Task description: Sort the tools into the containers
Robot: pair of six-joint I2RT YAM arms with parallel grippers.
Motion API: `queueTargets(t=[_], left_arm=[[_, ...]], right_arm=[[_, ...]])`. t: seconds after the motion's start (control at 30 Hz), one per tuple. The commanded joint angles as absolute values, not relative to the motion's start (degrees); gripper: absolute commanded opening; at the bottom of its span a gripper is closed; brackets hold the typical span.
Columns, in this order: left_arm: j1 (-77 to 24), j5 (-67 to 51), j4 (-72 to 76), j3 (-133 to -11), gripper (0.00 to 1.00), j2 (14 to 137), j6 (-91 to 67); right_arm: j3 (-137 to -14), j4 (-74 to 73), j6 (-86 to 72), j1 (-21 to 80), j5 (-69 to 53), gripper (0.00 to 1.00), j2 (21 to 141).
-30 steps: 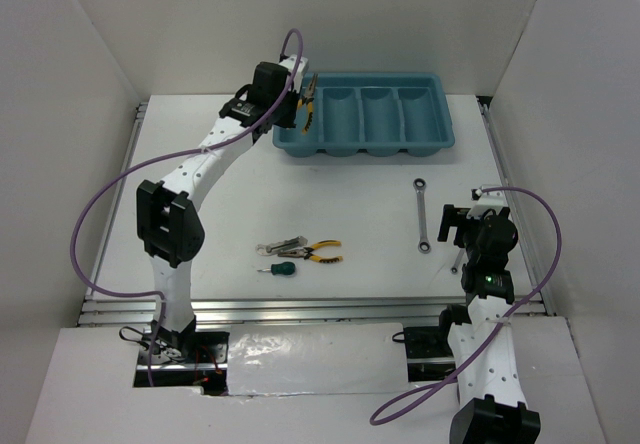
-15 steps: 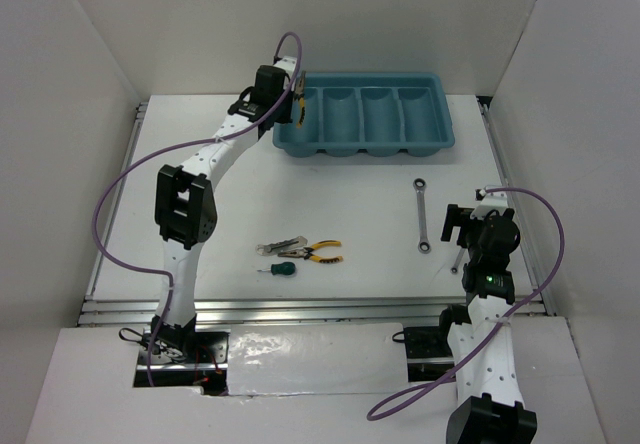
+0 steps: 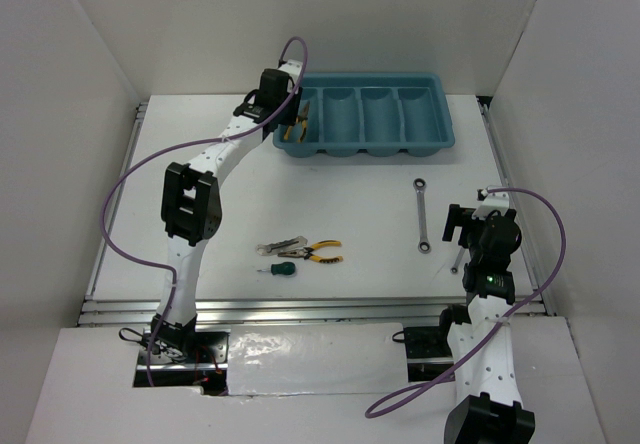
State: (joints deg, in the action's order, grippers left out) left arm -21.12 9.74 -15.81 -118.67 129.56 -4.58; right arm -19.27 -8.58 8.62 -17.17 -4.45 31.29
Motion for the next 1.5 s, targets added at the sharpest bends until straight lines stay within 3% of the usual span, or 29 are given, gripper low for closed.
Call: queueTargets(t=[0.0, 0.13, 0.23, 0.37, 0.6, 0.73, 0.8, 0.97, 1.03, 1.1, 1.13, 1.17, 1.23, 1.47], left_arm=[[-20.65, 8.44, -11.51, -121.81, 0.48, 129.81, -3.78], [-20.66, 8.0, -12.39, -123.83, 0.54, 130.6, -4.22], [-20.3, 7.74, -12.39, -123.32, 0.52, 129.47, -5.53], [-19.34, 2.74, -12.21, -118.23, 0.41, 122.62, -6.68], [-19.07, -11.24, -19.06, -101.71, 0.34, 102.5, 5.85], [-18.81, -15.11, -22.75, -86.6, 0.4, 93.44, 13.08], [-18.9, -14.68, -24.08, -79.67, 0.48, 88.87, 15.11], [-19.07, -12.66, -21.62, -68.04, 0.65, 78.42, 15.03], [-19.07, -13.01, -22.32, -64.78, 0.66, 76.47, 15.12], [-18.98, -14.32, -24.42, -63.12, 0.68, 74.98, 15.82], [-18.81, -14.85, -24.87, -62.67, 0.73, 74.1, 16.17], [-18.55, -16.25, -25.05, -61.71, 0.74, 73.66, 16.78], [-18.11, -16.87, -24.53, -60.74, 0.76, 72.25, 16.0], [-15.38, -17.31, -24.69, -61.17, 0.78, 71.37, 10.99]], right_arm=[[-20.22, -7.03, 9.05, -17.58, -3.96, 1.0, 31.2], [-20.3, -6.94, 9.14, -17.58, -4.13, 1.0, 31.2], [-20.13, -6.86, 8.96, -17.58, -3.96, 1.0, 31.11], [-20.04, -6.86, 9.05, -17.58, -4.3, 1.0, 30.85], [-20.04, -7.29, 8.96, -17.67, -6.67, 1.0, 30.76], [-20.3, -8.26, 9.67, -17.75, -8.26, 1.0, 30.15], [-21.87, -10.35, 10.37, -17.67, -10.88, 1.0, 30.32], [-26.8, -18.88, 13.09, -17.49, -19.67, 1.0, 32.6], [-28.38, -23.63, 16.95, -17.05, -24.93, 0.99, 33.13], [-29.35, -26.35, 19.68, -12.86, -24.71, 0.98, 33.48], [-29.44, -26.28, 19.6, -9.53, -22.35, 0.96, 33.66], [-29.88, -26.37, 19.6, -0.62, -20.06, 0.94, 33.75], [-30.67, -26.45, 20.3, 6.83, -19.67, 0.91, 35.15], [-38.23, -25.4, 27.86, 26.87, -10.03, 0.64, 49.1]])
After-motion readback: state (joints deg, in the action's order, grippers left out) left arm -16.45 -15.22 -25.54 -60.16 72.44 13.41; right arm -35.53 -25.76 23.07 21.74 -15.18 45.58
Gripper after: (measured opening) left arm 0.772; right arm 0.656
